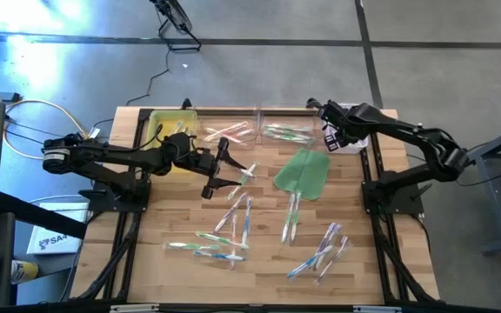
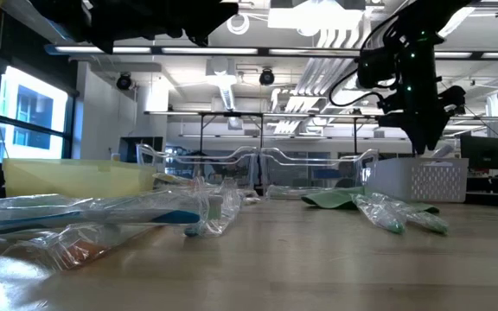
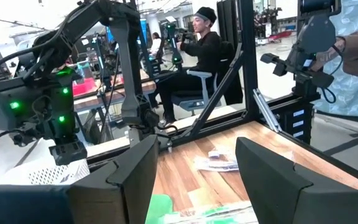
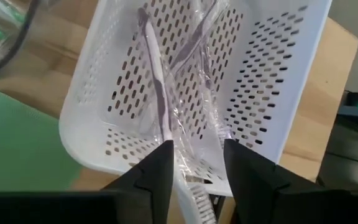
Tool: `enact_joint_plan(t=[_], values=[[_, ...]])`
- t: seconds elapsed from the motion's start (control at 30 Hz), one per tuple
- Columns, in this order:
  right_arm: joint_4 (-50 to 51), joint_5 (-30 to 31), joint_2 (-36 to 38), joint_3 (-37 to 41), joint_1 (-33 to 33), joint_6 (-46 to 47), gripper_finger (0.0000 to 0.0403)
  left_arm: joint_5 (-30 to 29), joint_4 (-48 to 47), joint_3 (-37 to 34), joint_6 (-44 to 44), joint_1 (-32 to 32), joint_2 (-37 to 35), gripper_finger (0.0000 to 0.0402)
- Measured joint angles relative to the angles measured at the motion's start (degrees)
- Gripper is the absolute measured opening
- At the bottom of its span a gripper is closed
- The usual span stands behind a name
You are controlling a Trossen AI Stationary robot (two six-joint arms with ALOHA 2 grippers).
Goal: Pick & Place Toothbrushes
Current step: Put the green toothbrush into the right transparent bin
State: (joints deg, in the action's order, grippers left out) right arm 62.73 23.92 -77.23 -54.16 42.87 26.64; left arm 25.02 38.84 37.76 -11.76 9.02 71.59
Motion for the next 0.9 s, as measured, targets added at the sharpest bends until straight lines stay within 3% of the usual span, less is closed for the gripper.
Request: enact_joint_plan(t=[0.17,0.4,0.6,0.9], values=[[-0.02,-1.13,0.04,-2.95,0.0,-1.84,0.0122,0.0,0.02,0.0,0.02,0.0,0.0,0.0212],[-0.32,-9.18,0.09,-8.12,-0.52,-3.05,0.0099,0.0,0.02,0.0,0.02,0.0,0.0,0.0212],[-1.38,-14.66,0.12,-10.43,-4.95,-4.86,0.0069,0.0,0.03,0.0,-0.05,0.0,0.0,0.0212],[-11.73,-29.5,0.37,-10.41,-13.27,-11.52,0.001,0.0,0.06,0.0,-1.72,0.0,0.0,0.0212]])
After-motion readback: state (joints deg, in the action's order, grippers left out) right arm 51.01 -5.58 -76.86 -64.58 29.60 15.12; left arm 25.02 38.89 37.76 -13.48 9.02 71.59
